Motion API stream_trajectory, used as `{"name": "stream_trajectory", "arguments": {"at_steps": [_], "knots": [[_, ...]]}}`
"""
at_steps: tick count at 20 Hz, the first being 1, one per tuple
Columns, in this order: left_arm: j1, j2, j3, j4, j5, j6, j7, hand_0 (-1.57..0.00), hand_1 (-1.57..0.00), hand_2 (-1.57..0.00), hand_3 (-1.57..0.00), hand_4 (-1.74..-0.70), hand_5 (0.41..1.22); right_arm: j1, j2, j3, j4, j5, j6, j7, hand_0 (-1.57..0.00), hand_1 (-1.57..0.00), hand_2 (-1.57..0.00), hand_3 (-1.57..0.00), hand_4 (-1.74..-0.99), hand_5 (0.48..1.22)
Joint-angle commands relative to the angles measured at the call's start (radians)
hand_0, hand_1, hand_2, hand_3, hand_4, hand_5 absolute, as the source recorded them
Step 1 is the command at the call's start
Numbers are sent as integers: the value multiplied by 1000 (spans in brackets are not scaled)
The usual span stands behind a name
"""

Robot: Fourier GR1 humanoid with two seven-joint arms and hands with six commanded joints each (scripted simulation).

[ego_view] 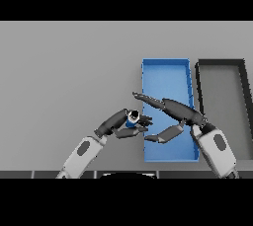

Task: Pick up the blue pipe and place it into the blue bin.

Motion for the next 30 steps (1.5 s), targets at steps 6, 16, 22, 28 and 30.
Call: {"name": "stream_trajectory", "arguments": {"at_steps": [6, 16, 22, 28, 30], "knots": [[-19, -1, 34, 23, 22, -53, -4, -1571, -1571, -1571, -1571, -1476, 1221, -116, 77, 89, 76, 27, 45, 47, 1, 1, 1, 1, -1192, 514], [16, -24, 44, 30, 18, -84, 19, -1571, -1571, -1537, -1163, -1625, 1221, -229, 177, 152, 203, 50, 86, 91, -818, -836, -840, -662, -1446, 527], [3, -43, 54, 27, 9, -87, -7, -1571, -1571, -1562, -1322, -1711, 1221, -209, 231, 153, 204, 34, 68, 32, -1374, -1378, -1379, -1295, -1475, 940], [-1, -48, 63, 32, -5, -86, -27, -1571, -1571, -1558, -1437, -1733, 1221, -175, 258, 134, 180, 12, 83, 63, -1519, -1520, -1521, -1499, -1490, 1147], [3, -46, 62, 33, -4, -87, -23, -1571, -1571, -1563, -1424, -1734, 1221, -152, 283, 135, 177, 6, 79, 77, -1538, -1539, -1539, -1525, -1493, 1174]]}}
